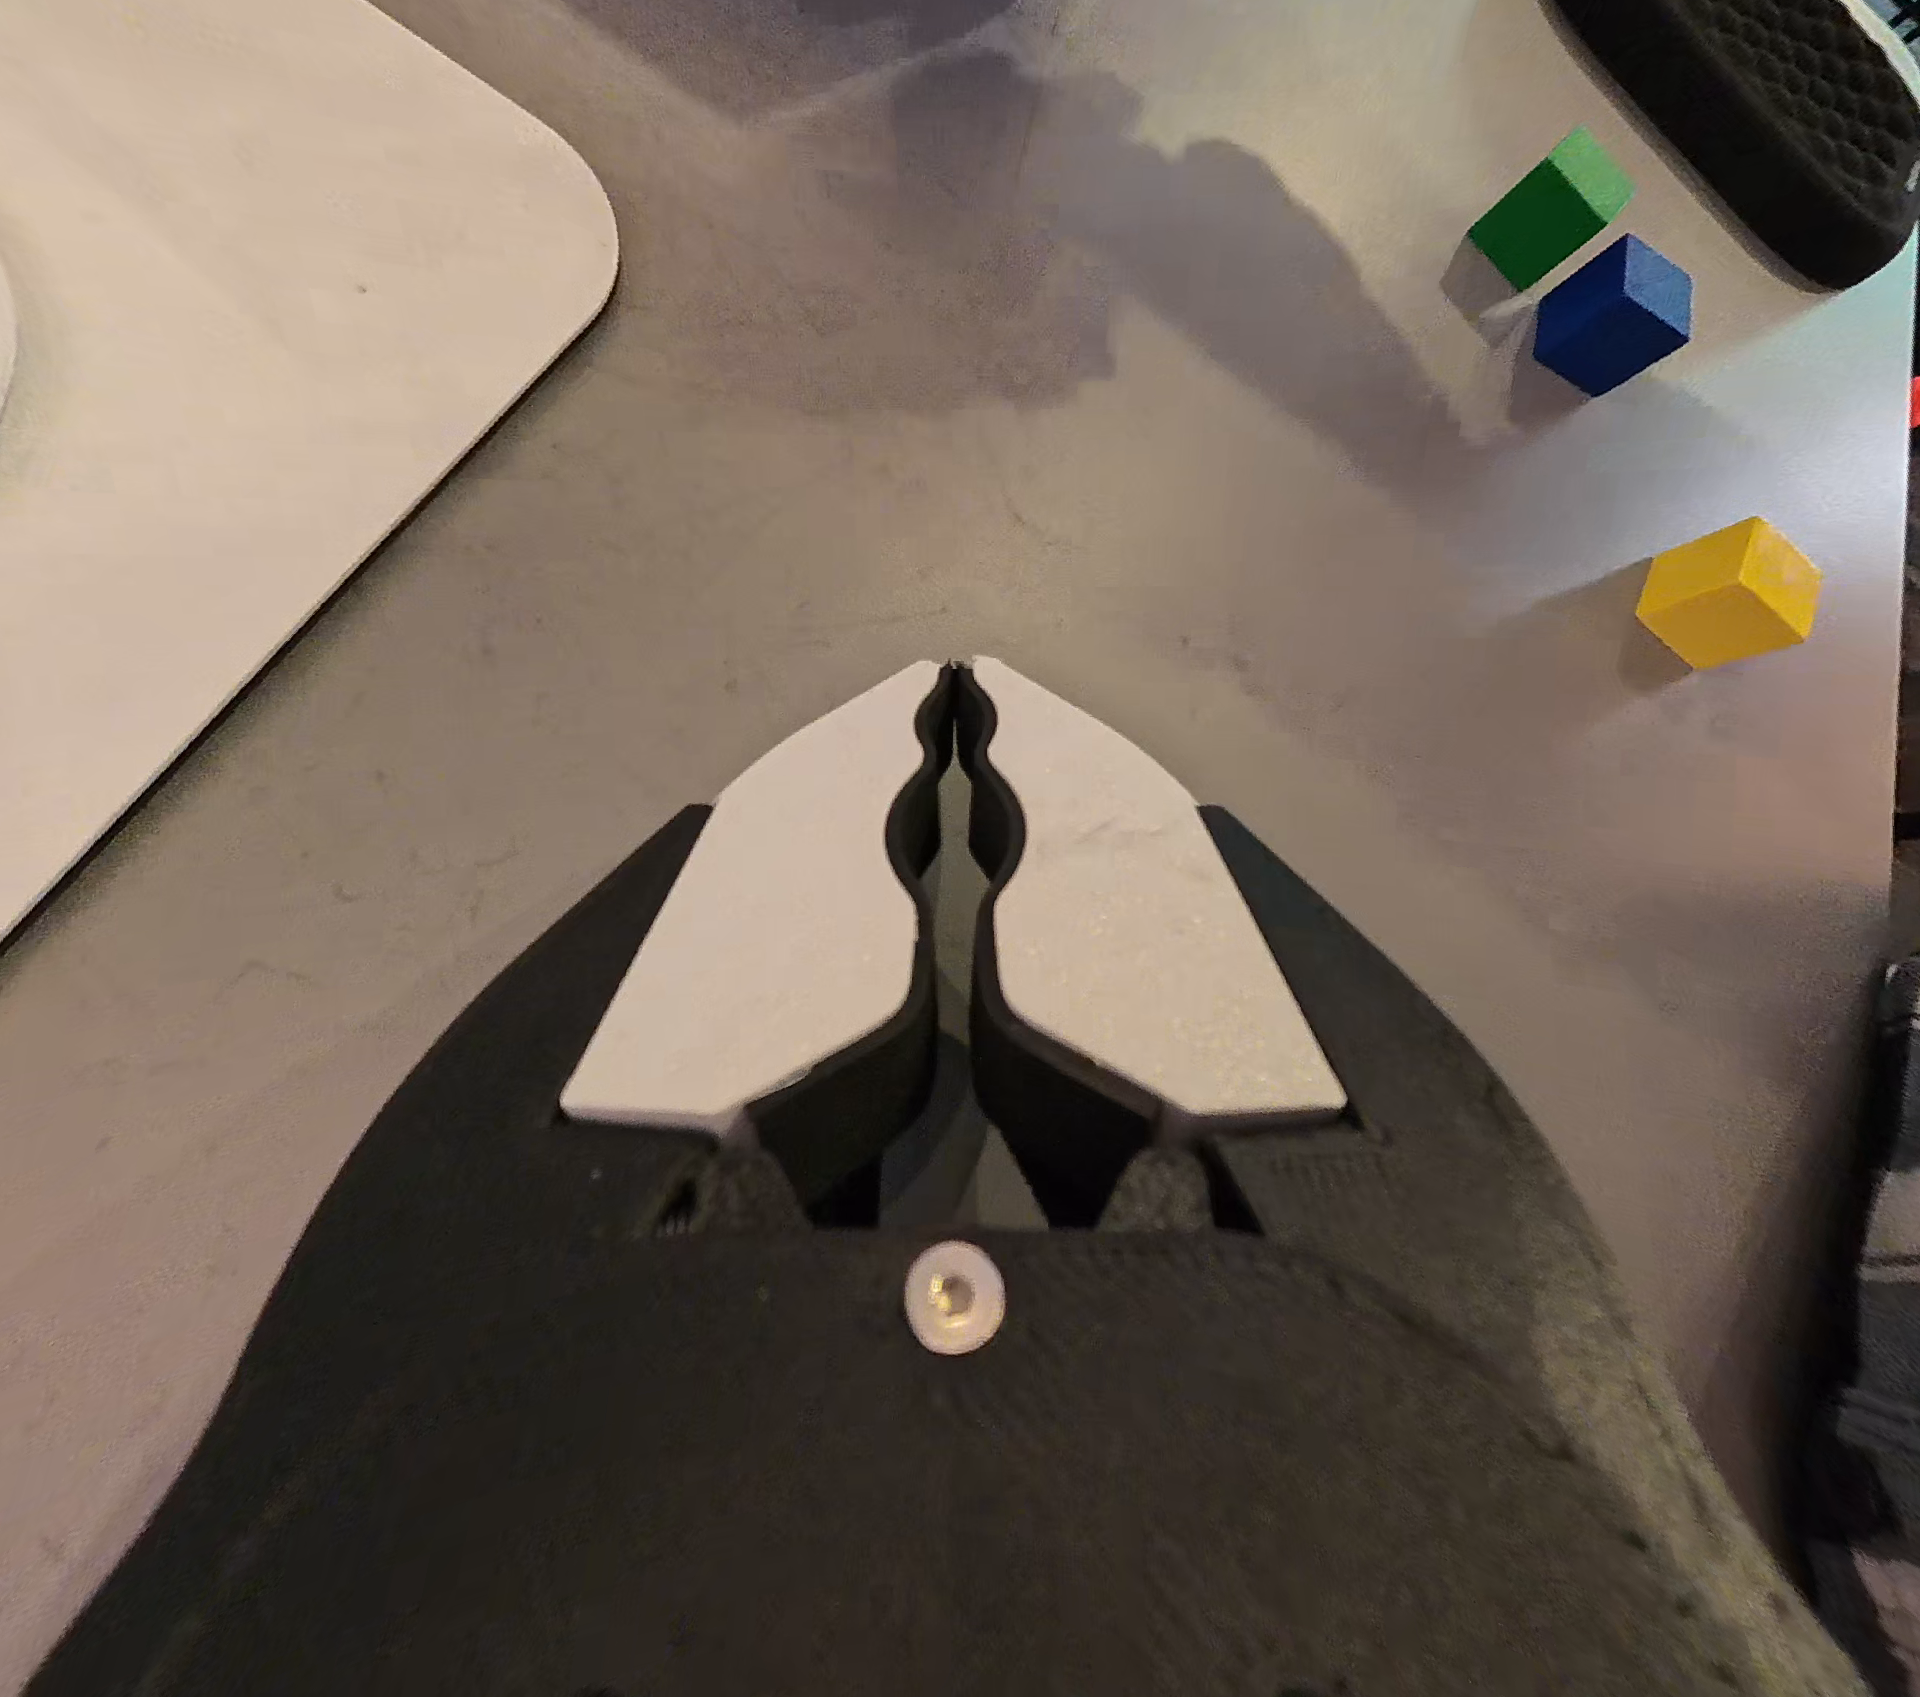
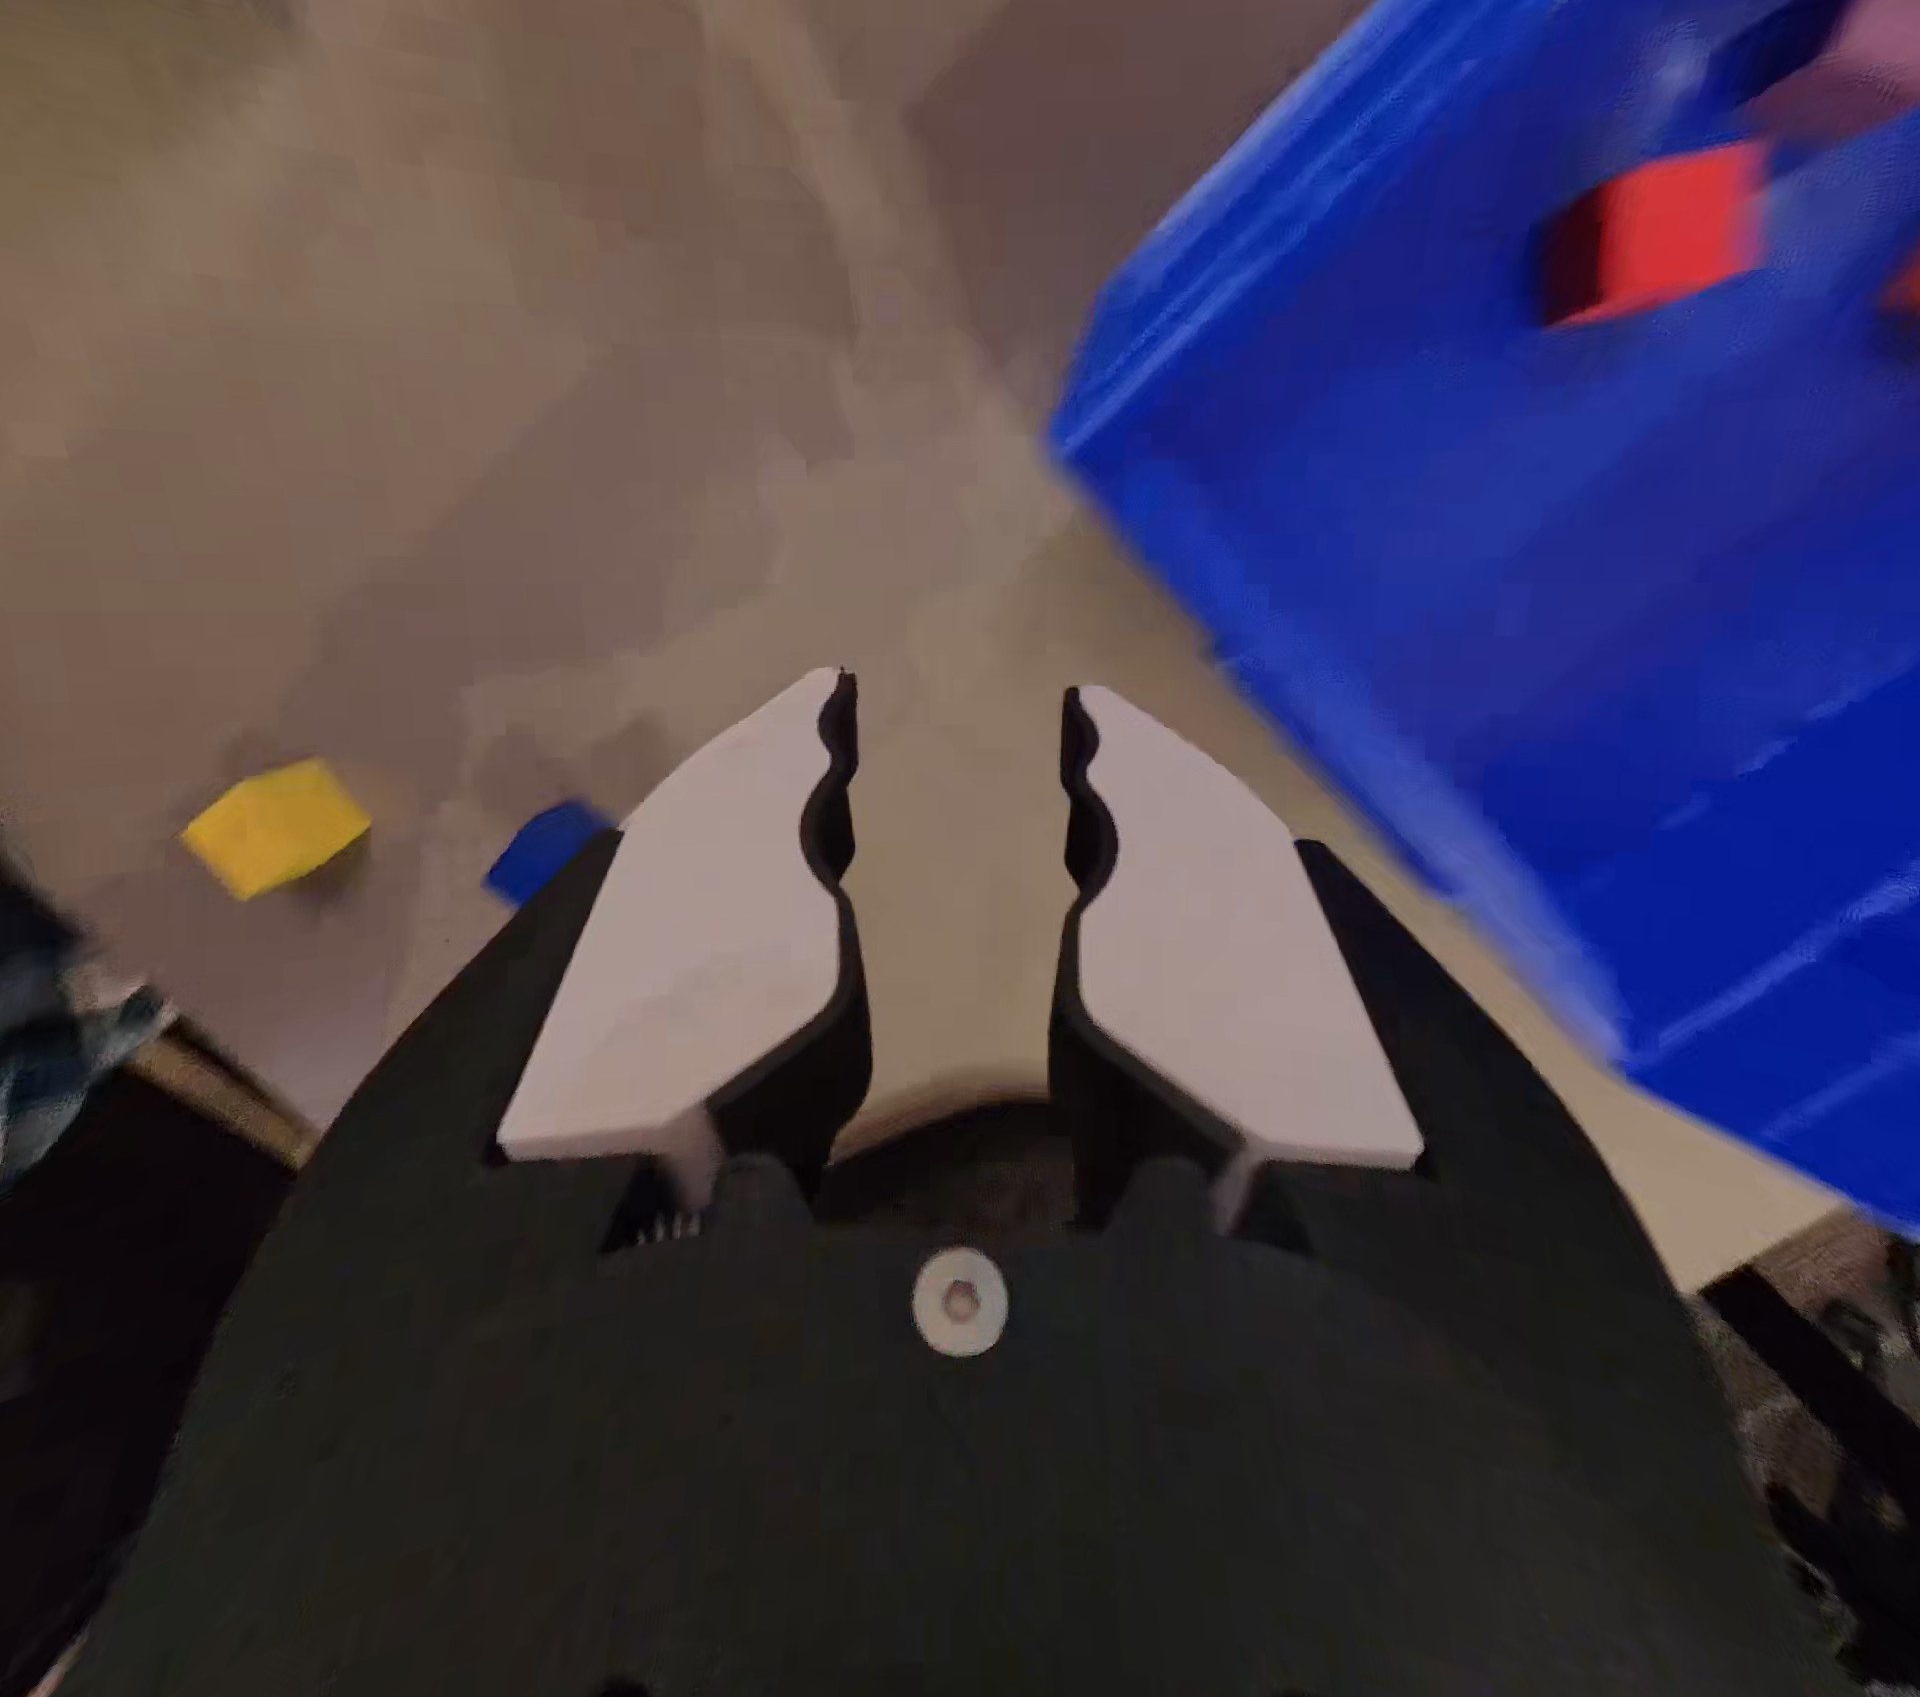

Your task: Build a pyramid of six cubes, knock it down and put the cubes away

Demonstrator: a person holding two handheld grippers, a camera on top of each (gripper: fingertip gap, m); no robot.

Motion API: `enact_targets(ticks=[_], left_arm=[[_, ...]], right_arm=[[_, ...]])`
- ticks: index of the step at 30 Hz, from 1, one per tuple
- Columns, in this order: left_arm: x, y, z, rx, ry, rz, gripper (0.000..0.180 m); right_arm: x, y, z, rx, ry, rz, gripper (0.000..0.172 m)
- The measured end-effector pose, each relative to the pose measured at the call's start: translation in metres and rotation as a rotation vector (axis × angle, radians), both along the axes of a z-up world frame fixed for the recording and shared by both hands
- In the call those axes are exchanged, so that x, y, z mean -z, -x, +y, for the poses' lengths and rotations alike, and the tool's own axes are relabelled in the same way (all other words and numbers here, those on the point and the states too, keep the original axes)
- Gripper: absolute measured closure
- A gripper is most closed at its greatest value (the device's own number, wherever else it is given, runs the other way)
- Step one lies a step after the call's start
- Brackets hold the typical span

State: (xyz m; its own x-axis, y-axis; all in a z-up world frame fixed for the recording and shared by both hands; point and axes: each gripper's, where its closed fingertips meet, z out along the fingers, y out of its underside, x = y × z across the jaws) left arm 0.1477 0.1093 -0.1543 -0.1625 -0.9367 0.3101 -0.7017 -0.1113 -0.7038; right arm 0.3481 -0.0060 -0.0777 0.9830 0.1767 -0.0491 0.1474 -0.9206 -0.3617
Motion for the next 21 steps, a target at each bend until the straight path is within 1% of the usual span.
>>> enact_targets(ticks=[2, 4, 7, 9, 17, 19, 21], left_arm=[[0.0, 0.0, 0.0, 0.0, 0.001, 0.0, 0.18], [0.0, 0.0, 0.0, 0.003, 0.002, 0.0, 0.18], [0.0, 0.0, -0.001, 0.01, 0.002, -0.001, 0.18], [0.0, 0.0, -0.001, 0.013, 0.002, 0.0, 0.18], [0.0, 0.0, -0.001, 0.015, 0.001, -0.001, 0.18], [0.0, 0.0, -0.001, 0.015, -0.002, -0.001, 0.18], [0.0, 0.0, -0.001, 0.015, -0.006, -0.001, 0.18]], right_arm=[[0.02, 0.031, -0.03, -0.05, 0.076, 0.017, 0.13], [0.041, 0.05, -0.056, -0.111, 0.143, 0.007, 0.124], [0.064, 0.065, -0.078, -0.169, 0.177, 0.025, 0.122], [0.072, 0.07, -0.085, -0.222, 0.182, 0.015, 0.125], [0.082, 0.078, -0.079, -0.274, 0.164, 0.015, 0.143], [0.077, 0.075, -0.075, -0.264, 0.147, -0.005, 0.143], [0.059, 0.067, -0.06, -0.228, 0.09, -0.004, 0.143]])
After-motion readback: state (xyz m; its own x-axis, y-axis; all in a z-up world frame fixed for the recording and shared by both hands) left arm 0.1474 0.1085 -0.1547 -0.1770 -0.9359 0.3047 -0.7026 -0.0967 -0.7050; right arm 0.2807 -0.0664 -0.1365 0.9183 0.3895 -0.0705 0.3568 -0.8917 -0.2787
